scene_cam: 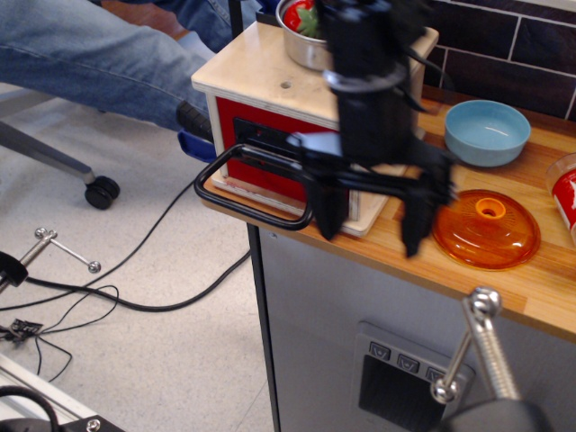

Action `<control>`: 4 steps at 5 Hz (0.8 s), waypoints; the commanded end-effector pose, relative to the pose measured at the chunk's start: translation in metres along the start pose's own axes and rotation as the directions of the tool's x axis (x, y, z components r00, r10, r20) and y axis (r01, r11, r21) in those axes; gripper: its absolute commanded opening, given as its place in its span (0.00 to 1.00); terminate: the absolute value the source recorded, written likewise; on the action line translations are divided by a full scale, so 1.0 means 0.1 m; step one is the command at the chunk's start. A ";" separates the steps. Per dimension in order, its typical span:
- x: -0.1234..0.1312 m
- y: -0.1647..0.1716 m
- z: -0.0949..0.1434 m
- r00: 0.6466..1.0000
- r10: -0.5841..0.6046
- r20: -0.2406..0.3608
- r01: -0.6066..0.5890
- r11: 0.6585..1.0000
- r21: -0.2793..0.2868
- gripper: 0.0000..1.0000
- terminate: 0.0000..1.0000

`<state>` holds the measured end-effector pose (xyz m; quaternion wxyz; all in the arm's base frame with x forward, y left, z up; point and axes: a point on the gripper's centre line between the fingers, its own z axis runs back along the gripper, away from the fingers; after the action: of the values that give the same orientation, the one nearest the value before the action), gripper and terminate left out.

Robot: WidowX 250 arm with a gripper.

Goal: Open drawer of box

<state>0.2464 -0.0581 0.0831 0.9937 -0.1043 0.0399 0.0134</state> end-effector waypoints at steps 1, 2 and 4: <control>0.10 0.47 0.27 0.995 -0.048 0.093 0.043 0.998 0.053 1.00 0.00; 0.22 0.75 0.28 0.993 -0.052 0.108 0.042 0.995 0.087 1.00 0.00; 0.33 1.02 0.21 0.987 -0.013 0.160 -0.006 0.992 0.122 1.00 0.00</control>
<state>0.2748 0.0449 0.0687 0.9985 -0.0415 -0.0291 0.0221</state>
